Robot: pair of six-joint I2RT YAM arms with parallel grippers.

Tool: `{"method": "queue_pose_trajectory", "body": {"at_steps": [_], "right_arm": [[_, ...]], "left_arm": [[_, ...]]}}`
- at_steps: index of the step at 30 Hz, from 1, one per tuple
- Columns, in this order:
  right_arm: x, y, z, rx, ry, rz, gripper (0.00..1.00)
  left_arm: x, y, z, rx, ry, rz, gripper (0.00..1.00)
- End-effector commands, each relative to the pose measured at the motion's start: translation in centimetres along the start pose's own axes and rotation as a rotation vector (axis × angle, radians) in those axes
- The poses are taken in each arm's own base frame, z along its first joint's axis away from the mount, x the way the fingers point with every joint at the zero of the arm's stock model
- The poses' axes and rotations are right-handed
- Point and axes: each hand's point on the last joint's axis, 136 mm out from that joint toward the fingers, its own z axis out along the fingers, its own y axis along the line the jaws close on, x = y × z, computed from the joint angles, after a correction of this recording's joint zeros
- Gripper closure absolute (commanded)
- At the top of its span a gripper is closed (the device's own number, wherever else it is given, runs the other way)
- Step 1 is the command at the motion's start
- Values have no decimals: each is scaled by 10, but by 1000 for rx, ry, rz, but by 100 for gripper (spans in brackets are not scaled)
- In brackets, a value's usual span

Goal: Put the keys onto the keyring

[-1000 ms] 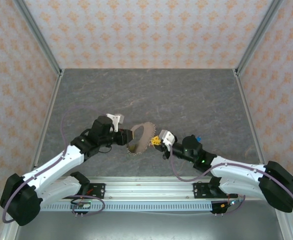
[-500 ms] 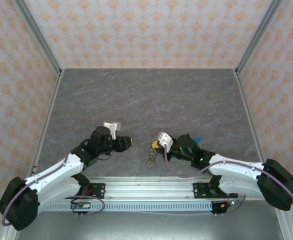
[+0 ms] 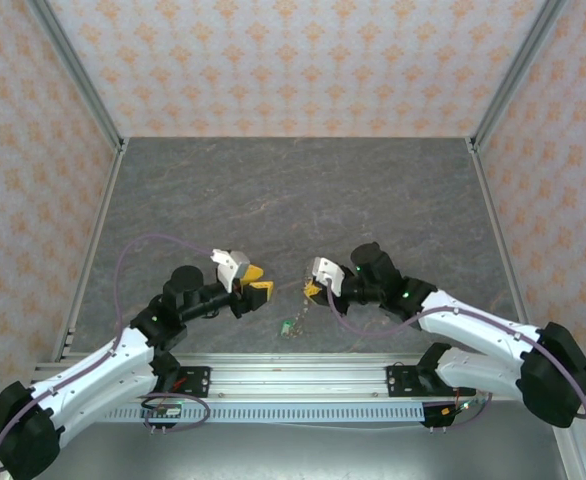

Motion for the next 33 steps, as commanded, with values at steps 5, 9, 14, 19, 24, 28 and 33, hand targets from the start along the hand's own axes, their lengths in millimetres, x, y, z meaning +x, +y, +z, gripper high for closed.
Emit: {"method": "queue_pose_trajectory", "body": {"at_steps": [5, 9, 14, 19, 24, 28, 33], "right_arm": [[-1, -3, 3, -13, 69, -180, 100], [-2, -3, 3, -20, 90, -234, 100], [-8, 2, -3, -56, 73, -274, 100], [-13, 8, -10, -84, 39, -280, 100], [-20, 4, -10, -80, 4, -261, 100], [-20, 1, -9, -90, -2, -253, 100], [-18, 0, -7, -92, -1, -245, 100]], "left_arm": [[-1, -23, 10, 120, -5, 244, 59], [9, -27, 24, 157, 69, 293, 69], [3, -35, 35, 222, 61, 367, 70], [0, -41, 43, 271, 70, 437, 69], [-1, -49, 48, 337, 89, 469, 72], [6, -49, 53, 362, 110, 482, 71], [10, -50, 60, 386, 129, 476, 71]]}}
